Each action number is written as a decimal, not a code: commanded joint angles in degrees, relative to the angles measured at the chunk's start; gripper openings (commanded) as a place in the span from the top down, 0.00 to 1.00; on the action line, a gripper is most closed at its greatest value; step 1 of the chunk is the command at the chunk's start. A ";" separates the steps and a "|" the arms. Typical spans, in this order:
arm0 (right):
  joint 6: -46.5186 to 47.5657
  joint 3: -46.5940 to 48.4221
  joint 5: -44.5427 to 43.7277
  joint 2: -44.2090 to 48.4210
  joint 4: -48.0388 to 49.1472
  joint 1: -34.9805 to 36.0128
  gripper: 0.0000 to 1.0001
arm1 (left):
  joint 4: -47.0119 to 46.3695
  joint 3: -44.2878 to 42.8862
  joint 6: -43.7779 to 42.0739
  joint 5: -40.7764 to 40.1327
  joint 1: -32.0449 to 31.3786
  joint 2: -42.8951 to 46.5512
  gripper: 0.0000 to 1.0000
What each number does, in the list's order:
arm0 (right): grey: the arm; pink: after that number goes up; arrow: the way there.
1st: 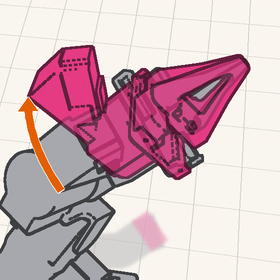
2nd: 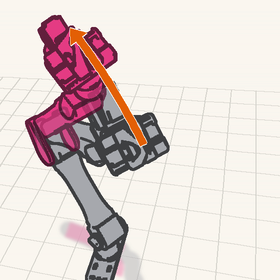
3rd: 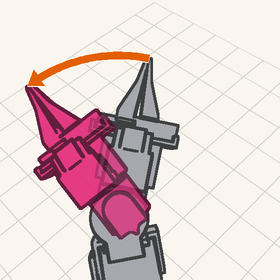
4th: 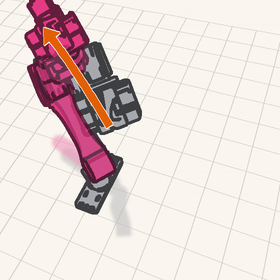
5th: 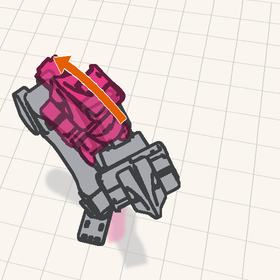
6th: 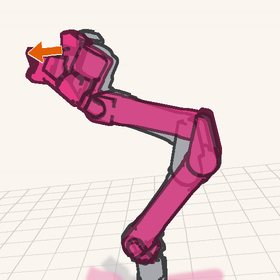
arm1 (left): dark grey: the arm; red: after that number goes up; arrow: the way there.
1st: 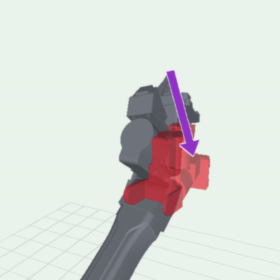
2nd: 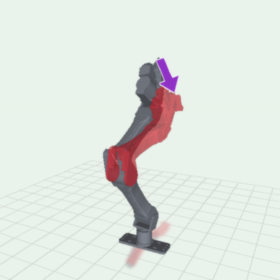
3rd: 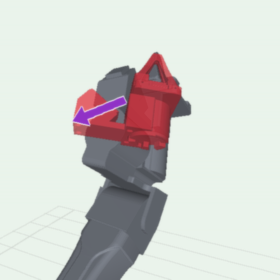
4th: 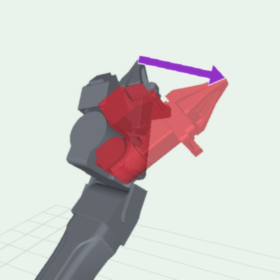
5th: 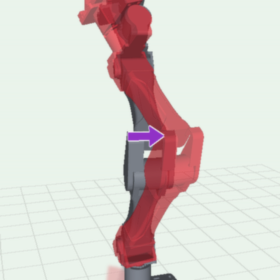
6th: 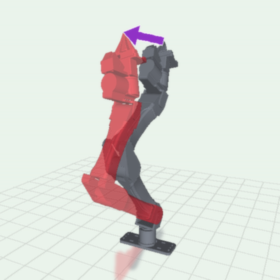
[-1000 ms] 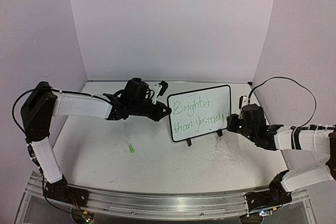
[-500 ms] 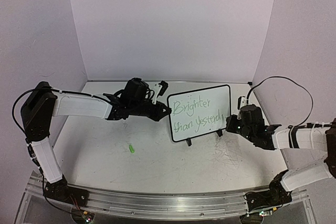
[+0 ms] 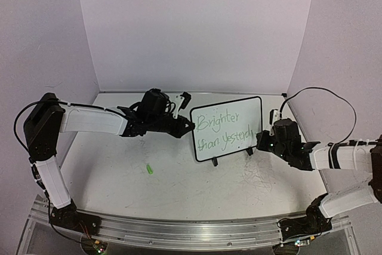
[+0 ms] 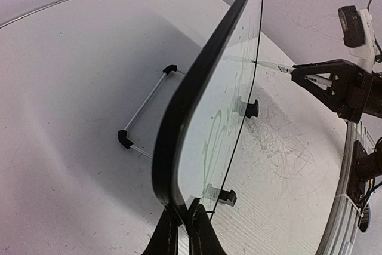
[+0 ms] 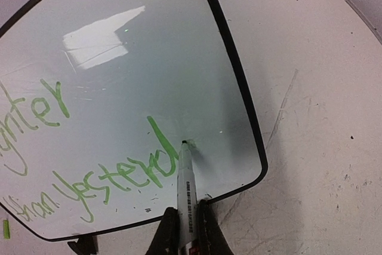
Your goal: Write a sentence on the whiteboard
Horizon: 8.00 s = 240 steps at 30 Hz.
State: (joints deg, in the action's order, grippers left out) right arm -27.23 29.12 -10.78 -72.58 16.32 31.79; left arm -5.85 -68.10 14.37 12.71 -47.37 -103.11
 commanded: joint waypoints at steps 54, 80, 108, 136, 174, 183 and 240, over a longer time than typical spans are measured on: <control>-1.03 3.96 -2.91 0.41 -1.72 -0.20 1.00 | -0.18 -0.07 -2.77 -3.61 0.09 3.38 1.00; -4.82 0.14 -2.33 3.21 -4.67 -0.22 1.00 | -0.17 0.02 -2.94 -3.87 0.09 3.43 1.00; -0.85 3.47 -2.59 -0.76 -1.32 -1.29 1.00 | -0.14 0.11 -3.02 -4.01 0.09 3.69 1.00; -4.18 2.34 -4.50 -3.20 -2.96 -1.29 1.00 | -0.20 0.15 -3.02 -3.94 0.09 3.96 1.00; -5.19 1.68 -2.15 -3.24 -3.51 -1.29 1.00 | -0.20 0.13 -2.86 -3.57 0.00 4.07 1.00; -7.12 0.92 -1.30 -4.90 -3.29 -1.25 1.00 | -0.21 0.30 -2.94 -3.66 -0.08 4.39 1.00; -5.24 3.04 -7.28 -6.24 0.98 -0.29 1.00 | -0.18 0.32 -3.04 -3.85 -0.10 3.97 1.00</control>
State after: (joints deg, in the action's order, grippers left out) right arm -33.78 29.83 -16.01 -77.64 13.92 31.80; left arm -5.43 -67.44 13.31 11.62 -47.70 -101.21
